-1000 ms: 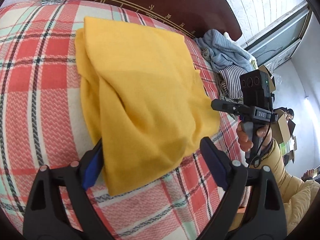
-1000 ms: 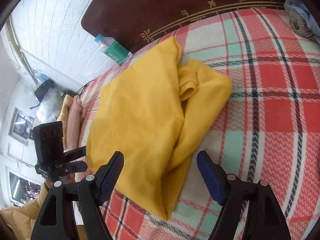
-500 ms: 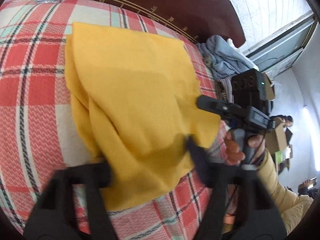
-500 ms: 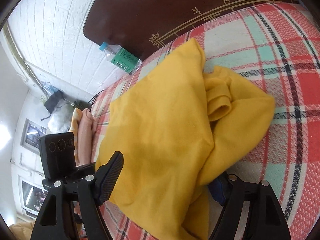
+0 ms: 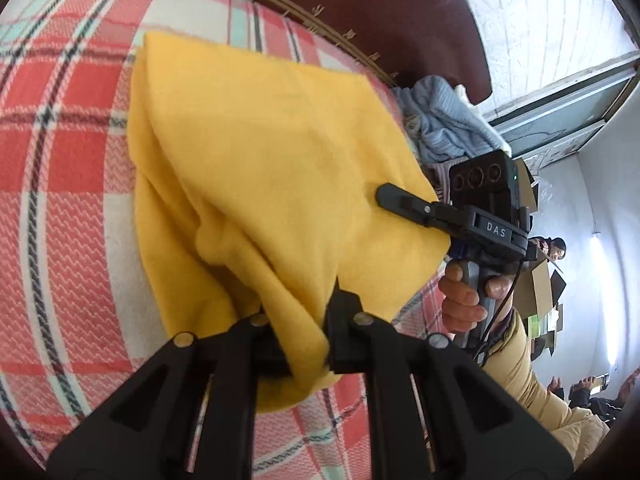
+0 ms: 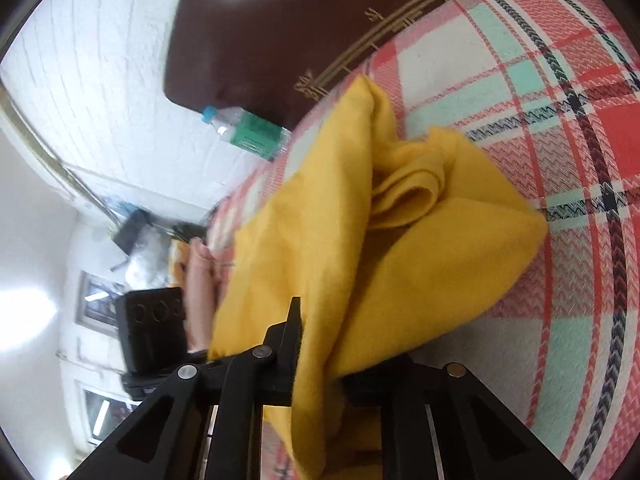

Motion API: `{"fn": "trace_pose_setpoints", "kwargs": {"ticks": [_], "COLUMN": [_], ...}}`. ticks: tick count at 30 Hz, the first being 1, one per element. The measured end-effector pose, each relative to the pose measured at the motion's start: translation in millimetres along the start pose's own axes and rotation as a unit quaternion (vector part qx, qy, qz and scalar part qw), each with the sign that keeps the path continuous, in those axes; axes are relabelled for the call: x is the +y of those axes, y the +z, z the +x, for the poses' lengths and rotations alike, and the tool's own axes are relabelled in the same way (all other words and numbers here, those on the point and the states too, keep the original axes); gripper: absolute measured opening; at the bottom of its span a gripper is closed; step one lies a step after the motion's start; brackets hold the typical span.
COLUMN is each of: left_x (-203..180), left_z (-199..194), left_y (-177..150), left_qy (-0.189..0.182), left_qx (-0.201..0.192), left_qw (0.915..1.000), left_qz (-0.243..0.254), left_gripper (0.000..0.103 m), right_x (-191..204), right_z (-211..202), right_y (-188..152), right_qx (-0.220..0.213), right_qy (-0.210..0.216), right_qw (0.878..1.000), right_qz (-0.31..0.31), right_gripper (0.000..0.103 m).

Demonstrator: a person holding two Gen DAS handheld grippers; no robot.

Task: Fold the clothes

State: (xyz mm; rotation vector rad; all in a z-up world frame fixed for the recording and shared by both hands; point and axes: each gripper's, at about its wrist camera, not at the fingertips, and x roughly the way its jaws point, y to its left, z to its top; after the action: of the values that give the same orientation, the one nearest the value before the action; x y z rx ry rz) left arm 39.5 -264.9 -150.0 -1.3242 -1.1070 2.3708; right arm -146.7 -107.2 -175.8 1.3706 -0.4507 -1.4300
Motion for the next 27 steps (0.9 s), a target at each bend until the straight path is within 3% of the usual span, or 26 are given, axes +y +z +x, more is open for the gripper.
{"fn": "trace_pose_setpoints", "kwargs": {"ticks": [6,10,11,12,17,22,25,27], "left_x": [-15.2,-17.5,-14.2,-10.7,10.9,21.3,23.7,21.0], "left_z": [-38.0,-47.6,-49.4,-51.4,-64.9,-58.0,-36.4,-29.6], "left_y": [7.0,1.3,-1.1,-3.9,-21.9,-33.8,-36.1,-34.3], "left_qy": [-0.003,0.032,0.049,0.063,0.075,0.067,0.057,0.043], "left_qx": [-0.017,-0.007,-0.009,-0.015,-0.026,-0.004,0.024,0.022], "left_qw": [0.9998,0.999,0.9983,0.9975,0.9969,0.9976,0.9979,0.9987], "left_qz": [0.012,0.031,0.029,0.028,0.002,-0.013,-0.02,-0.015], "left_gripper": [0.012,0.018,0.026,0.041,0.077,0.083,0.083,0.094], "right_x": [37.8,49.7,48.2,44.3,19.8,12.0,8.7,4.9], "right_z": [-12.5,-9.3,-8.4,-7.6,-5.1,-9.2,-8.3,-6.4], "right_y": [-3.8,-9.9,-11.8,-13.5,-23.1,-29.1,-30.2,-30.5], "right_qx": [-0.012,-0.005,-0.002,0.0,0.014,0.011,0.011,0.01], "right_qy": [0.023,0.004,-0.008,-0.019,-0.058,-0.093,-0.097,-0.093], "right_qw": [0.999,0.999,0.999,0.999,0.998,0.995,0.995,0.996], "right_qz": [-0.021,-0.034,-0.034,-0.031,-0.005,-0.017,-0.019,-0.012], "right_gripper": [0.014,0.014,0.014,0.015,0.021,0.049,0.052,0.053]}}
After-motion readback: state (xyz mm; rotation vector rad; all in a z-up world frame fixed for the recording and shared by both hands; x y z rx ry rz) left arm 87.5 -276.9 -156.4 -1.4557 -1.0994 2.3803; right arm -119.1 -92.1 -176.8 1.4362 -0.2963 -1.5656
